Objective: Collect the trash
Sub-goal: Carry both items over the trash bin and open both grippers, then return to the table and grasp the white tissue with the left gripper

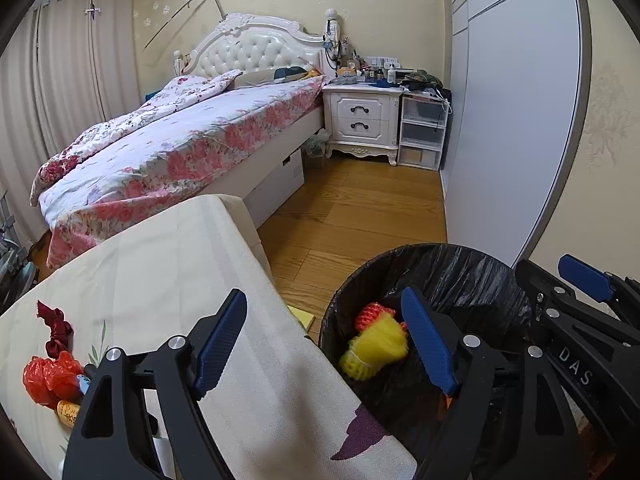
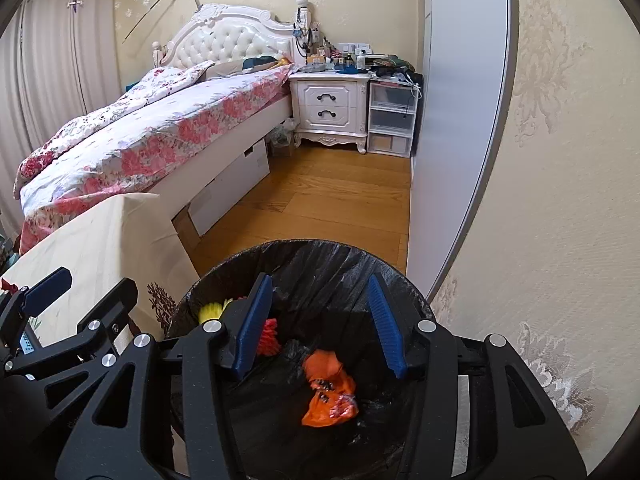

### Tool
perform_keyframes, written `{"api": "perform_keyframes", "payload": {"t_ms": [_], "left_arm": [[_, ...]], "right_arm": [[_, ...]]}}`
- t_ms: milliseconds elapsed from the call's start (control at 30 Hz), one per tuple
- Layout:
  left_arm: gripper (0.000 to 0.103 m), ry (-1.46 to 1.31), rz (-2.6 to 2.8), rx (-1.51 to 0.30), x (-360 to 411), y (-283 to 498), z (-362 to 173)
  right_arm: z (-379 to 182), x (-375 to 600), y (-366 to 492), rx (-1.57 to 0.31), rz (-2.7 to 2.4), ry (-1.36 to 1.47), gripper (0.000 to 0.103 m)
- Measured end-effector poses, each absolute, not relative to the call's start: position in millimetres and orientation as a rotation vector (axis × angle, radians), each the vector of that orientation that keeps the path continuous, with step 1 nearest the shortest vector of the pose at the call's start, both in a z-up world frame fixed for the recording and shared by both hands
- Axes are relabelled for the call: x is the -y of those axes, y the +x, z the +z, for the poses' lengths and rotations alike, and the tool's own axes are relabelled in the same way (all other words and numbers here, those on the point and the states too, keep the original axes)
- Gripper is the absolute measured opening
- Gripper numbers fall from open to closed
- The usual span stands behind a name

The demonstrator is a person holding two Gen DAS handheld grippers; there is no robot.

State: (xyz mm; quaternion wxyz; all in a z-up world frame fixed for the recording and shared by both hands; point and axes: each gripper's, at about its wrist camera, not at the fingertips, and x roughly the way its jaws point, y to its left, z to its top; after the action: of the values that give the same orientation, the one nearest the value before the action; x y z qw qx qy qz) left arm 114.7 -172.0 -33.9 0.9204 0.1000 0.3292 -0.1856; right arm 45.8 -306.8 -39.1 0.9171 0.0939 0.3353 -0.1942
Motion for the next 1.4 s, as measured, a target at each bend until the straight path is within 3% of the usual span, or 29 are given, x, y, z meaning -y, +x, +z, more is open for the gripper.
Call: {"api": "perform_keyframes", "payload": {"t_ms": [433,1400], "left_arm": [[0.078,0.193,-0.345,-0.666,148.8,106.2,-20.4],[0.078,0.132,-0.136,-0.707,10.7,23.4,-15.2]], "right_arm": [[-28.1,299.6,38.3,-0.674,-0.386,0.181,0.056],[-29.7,185.9,-12.7,-0.751,-0.126,0.09,0.056]]}}
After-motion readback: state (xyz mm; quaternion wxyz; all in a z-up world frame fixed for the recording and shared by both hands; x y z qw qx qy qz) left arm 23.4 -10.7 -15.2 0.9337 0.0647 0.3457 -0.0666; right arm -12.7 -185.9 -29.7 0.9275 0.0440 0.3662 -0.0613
